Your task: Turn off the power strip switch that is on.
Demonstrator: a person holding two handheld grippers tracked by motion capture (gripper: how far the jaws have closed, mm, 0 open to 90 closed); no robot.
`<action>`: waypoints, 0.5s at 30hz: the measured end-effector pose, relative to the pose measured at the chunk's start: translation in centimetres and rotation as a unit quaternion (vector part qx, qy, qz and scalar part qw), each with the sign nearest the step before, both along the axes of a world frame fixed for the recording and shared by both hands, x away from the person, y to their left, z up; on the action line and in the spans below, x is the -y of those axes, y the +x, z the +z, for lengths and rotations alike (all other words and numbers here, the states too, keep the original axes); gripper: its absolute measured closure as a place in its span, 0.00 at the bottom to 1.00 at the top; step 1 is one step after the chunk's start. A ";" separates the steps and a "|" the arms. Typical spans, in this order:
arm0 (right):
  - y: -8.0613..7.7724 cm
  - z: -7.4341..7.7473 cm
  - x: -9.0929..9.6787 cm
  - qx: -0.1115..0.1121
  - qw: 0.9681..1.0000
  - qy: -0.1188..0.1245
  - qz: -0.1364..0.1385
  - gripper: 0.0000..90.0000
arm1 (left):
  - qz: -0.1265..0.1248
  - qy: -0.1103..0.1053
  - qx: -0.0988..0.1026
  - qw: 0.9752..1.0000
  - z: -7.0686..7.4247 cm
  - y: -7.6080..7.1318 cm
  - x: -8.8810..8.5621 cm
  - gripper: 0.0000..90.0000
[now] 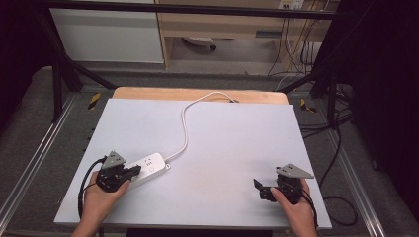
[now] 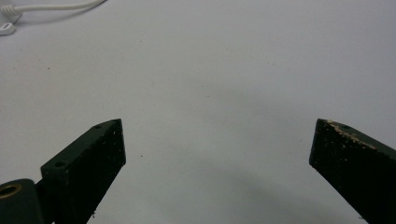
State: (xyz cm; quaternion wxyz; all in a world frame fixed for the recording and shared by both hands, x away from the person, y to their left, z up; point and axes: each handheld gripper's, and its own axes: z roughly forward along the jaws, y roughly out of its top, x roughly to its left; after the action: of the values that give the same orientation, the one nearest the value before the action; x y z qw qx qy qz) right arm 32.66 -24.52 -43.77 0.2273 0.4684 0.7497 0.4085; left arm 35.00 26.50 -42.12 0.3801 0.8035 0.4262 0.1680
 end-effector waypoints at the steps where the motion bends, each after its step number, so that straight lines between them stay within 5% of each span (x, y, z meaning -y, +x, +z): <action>1: 0.0 0.0 0.0 0.000 1.000 0.000 0.000 0.05 | -0.001 0.003 -0.001 1.000 0.0 0.0 0.0 1.00; 15: 0.0 0.0 0.0 -0.002 1.000 0.000 -0.001 0.05 | 0.000 0.015 -0.002 1.000 -0.1 0.0 0.2 1.00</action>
State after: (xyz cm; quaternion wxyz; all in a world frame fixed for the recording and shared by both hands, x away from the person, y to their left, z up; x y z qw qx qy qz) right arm 32.64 -24.54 -43.75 0.2264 0.4696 0.7498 0.4075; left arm 34.95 26.35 -42.22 0.3675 0.8095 0.4241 0.1728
